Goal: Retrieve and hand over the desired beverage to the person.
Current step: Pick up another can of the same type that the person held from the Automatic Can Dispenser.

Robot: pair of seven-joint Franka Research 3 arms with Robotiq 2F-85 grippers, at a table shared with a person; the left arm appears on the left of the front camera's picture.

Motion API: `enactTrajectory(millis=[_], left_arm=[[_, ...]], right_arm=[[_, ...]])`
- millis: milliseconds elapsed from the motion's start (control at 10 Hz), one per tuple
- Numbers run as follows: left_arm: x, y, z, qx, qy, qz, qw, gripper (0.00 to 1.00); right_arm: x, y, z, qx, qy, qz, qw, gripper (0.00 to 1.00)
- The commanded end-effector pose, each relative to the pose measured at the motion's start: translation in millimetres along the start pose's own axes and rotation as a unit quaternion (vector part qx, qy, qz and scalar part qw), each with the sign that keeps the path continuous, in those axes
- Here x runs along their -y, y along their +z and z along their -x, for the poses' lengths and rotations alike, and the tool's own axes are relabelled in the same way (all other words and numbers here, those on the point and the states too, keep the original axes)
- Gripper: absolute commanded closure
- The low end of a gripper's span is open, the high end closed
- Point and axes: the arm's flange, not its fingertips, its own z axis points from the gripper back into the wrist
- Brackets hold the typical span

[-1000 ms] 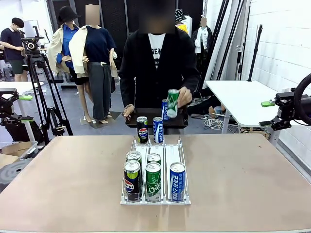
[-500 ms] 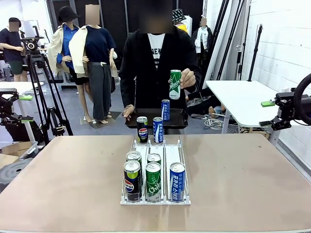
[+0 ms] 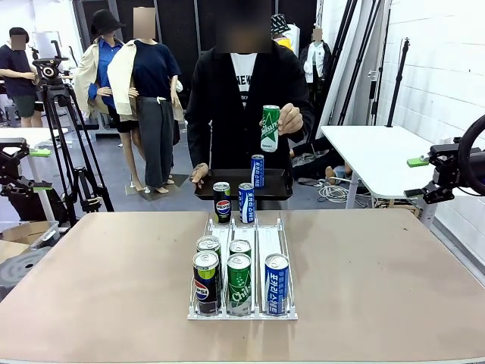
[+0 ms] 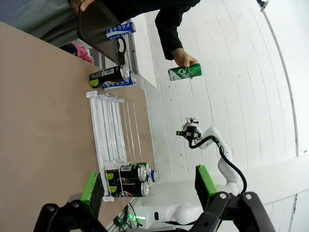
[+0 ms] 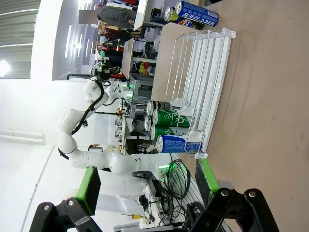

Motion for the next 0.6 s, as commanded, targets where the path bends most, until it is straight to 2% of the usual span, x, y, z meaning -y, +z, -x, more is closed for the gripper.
enactTrajectory(millis=[0,500], left_arm=[[2.0,0.1,0.1,0.0,0.0,0.0,1.0,0.0],[2.0,0.1,0.1,0.0,0.0,0.0,1.0,0.0]], right_arm=[[0.9,0.0,1.1,-0.001,-0.002,0.005,1.0,0.0],[0.9,0.0,1.1,-0.001,-0.002,0.005,1.0,0.0]])
